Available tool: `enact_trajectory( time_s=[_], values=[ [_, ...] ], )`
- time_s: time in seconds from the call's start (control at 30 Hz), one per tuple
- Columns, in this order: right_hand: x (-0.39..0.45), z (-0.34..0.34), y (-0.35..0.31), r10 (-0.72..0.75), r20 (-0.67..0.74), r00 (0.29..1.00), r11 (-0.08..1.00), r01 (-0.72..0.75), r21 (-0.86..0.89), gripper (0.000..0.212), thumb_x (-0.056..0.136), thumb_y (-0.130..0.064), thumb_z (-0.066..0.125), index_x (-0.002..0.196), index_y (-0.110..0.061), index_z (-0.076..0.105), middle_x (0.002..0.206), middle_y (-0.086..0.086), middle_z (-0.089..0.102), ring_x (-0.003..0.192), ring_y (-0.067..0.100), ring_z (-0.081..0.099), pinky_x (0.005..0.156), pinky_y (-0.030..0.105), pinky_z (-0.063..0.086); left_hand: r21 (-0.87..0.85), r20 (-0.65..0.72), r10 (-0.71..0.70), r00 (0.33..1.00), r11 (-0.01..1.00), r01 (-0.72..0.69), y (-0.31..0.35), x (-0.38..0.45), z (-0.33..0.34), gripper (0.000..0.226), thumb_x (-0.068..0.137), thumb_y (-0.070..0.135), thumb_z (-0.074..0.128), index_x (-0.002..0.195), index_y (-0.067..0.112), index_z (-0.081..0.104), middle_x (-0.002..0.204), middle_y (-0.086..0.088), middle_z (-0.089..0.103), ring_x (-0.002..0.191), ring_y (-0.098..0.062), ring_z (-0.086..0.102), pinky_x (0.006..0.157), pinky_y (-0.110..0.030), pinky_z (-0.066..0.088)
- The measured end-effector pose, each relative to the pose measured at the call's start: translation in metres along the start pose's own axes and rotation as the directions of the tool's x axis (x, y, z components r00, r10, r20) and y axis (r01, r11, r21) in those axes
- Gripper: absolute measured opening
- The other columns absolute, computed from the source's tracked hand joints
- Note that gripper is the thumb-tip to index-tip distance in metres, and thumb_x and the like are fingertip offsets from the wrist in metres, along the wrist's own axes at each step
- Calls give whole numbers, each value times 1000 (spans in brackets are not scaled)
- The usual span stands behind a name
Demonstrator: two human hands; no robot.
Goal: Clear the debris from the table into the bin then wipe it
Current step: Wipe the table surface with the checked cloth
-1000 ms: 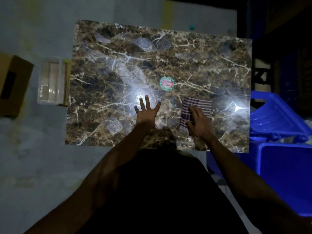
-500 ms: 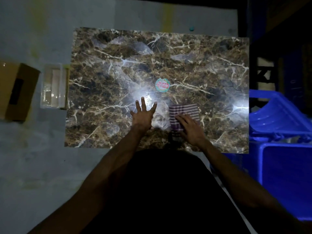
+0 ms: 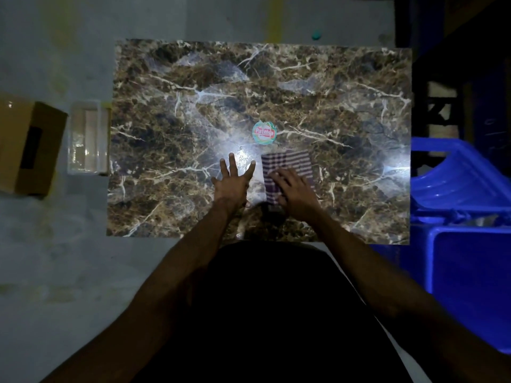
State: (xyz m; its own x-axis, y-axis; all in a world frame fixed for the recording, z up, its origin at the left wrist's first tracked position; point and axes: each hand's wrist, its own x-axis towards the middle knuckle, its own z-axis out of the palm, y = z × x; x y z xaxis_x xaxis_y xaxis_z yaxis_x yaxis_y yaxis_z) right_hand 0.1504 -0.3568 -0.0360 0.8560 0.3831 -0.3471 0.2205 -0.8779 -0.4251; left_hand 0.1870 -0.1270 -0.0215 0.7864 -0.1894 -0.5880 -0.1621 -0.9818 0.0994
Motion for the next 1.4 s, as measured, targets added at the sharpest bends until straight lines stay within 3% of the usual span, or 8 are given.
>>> enact_trajectory(
  time_s=[0.17,0.37,0.7,0.83,0.97,1.2,1.3,1.4],
  values=[
    [-45,-19,62,56,3,998,998,-56,-15,70,96,-43,56,160,-31,29,163,6,33,150,37,32,112,54,41,-17,-19,2,1000,1000,-2,0,0,0,100,95,34,69,161,44,-7,167,-23,-19,153,-54,-5,102,-77,36],
    [45,-40,57,245,-133,960,969,-241,43,70,94,-46,47,158,-21,35,161,16,34,149,43,30,115,58,37,-7,-47,-17,999,1000,17,2,-2,0,82,104,30,53,161,46,-4,168,-22,-16,154,-52,-3,100,-74,38],
    [-21,-11,39,-34,41,999,999,35,-18,70,96,-35,58,160,-37,29,167,2,29,154,35,24,116,55,32,-28,-48,-12,999,1000,11,3,-1,2,80,105,32,52,160,46,-4,168,-21,-17,154,-52,-4,101,-75,38],
    [-23,-36,96,152,-86,985,988,-153,-9,64,97,-48,46,158,-30,35,161,15,37,145,44,38,104,60,47,-10,-70,-22,997,1000,21,4,2,5,74,107,33,45,161,46,-5,168,-23,-16,153,-54,-2,100,-74,40],
    [45,-55,87,320,-166,933,947,-317,42,67,97,-47,40,161,-27,32,164,19,30,150,48,27,114,60,36,23,-61,-42,997,999,43,11,3,8,75,108,34,44,162,38,-7,167,-28,-15,150,-59,0,97,-77,38],
    [48,-12,21,91,-87,992,996,-88,30,64,97,-35,47,160,-29,34,168,15,26,153,46,21,118,62,26,57,-71,-47,996,997,52,12,4,16,74,109,33,43,163,34,-6,165,-34,-9,148,-62,6,91,-73,48],
    [-3,1,36,-65,-30,997,998,65,-2,59,100,-34,51,157,-33,38,167,9,28,154,41,23,117,57,27,55,-92,-47,995,997,52,12,2,16,72,108,36,42,164,34,-4,165,-34,-5,148,-62,10,90,-72,49],
    [-48,-7,76,-9,-16,1000,1000,9,26,63,100,-40,55,158,-40,31,167,5,28,155,36,23,118,59,31,48,-111,-43,993,998,48,12,1,19,73,107,35,46,164,33,0,164,-36,0,147,-62,15,91,-71,50]
  ],
)
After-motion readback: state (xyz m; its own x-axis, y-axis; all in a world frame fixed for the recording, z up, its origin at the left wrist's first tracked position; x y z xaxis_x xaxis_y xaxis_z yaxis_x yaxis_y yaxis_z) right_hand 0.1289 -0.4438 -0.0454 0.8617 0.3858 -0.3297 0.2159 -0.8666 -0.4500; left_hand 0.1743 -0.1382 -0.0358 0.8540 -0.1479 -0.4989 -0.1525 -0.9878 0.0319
